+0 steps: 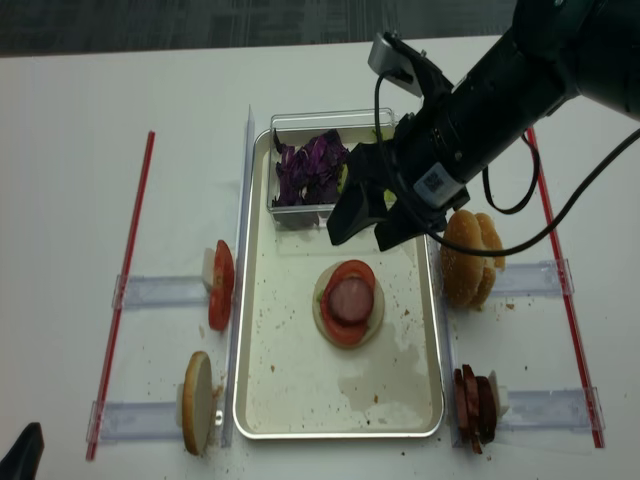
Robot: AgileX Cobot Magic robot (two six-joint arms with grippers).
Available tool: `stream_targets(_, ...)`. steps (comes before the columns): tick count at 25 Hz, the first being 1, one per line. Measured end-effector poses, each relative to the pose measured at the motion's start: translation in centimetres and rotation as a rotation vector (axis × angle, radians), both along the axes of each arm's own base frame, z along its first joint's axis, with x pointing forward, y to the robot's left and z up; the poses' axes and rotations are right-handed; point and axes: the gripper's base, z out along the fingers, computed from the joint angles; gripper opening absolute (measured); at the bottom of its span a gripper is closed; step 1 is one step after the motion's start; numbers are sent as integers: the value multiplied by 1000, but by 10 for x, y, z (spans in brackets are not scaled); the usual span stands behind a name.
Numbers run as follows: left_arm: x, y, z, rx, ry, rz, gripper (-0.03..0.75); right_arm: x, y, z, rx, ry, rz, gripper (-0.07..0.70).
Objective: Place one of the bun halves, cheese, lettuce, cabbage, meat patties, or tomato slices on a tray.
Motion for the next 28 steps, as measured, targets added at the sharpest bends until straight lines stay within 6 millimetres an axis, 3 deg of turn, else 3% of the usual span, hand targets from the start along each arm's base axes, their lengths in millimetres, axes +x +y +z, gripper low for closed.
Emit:
stream_targets(13, 0, 0, 0, 0, 0, 0, 599, -21, -15, 35, -55, -86, -20, 561)
stream_targets(23, 0, 0, 0, 0, 0, 0, 599, -13, -46, 20, -446, -149, -127, 561)
stream_targets(28, 0, 0, 0, 0, 0, 0, 599, -12, -51, 19, -509, -158, -150, 561)
